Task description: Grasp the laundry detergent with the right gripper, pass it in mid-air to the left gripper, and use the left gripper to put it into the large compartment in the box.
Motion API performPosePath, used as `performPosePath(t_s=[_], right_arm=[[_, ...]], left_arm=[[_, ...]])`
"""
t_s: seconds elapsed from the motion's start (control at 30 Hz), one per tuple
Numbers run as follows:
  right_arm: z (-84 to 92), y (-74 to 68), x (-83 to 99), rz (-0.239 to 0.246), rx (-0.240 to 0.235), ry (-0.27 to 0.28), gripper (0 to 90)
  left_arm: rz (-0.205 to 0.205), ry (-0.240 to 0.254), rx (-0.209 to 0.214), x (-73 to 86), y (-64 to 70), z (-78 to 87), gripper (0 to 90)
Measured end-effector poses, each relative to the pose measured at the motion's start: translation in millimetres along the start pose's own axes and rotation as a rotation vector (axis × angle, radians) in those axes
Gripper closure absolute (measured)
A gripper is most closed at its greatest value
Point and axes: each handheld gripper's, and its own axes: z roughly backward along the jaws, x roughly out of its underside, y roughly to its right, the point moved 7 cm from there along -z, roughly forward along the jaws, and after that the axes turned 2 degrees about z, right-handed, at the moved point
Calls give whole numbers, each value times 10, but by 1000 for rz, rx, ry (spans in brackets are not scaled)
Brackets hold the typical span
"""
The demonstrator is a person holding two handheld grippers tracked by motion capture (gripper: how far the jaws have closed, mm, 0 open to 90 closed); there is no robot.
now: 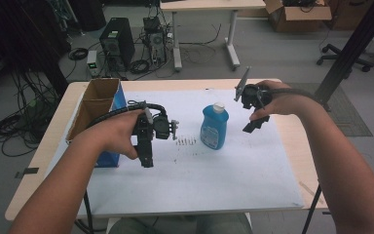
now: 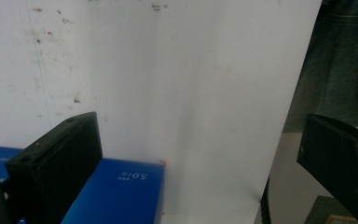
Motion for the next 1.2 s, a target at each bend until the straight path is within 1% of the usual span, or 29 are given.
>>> performPosePath(t_s=[0.1,0.23,0.43,0.57,0.77,0.9,1.0,1.2], right_arm=[[12,7,-1,-6,9,1,40],[25,30,-12,-14,8,11,41],[-11,42,3,-17,11,15,42],[-38,33,16,-29,11,23,43],[-77,-20,25,-41,4,46,45],[-102,-81,9,-48,-20,81,47],[-121,-92,3,-49,-18,82,46],[-194,-146,-22,-65,-15,106,47]], left_arm=[[-2,5,-8,3,2,14,2],[-6,16,-9,2,24,30,2],[-8,10,-9,1,22,8,2],[-15,7,-6,3,11,-7,2],[-19,9,-4,1,-12,-13,2],[-22,9,-3,-8,-5,-17,2],[-26,8,-5,-10,-1,-19,2],[-29,11,-10,8,12,-15,2]])
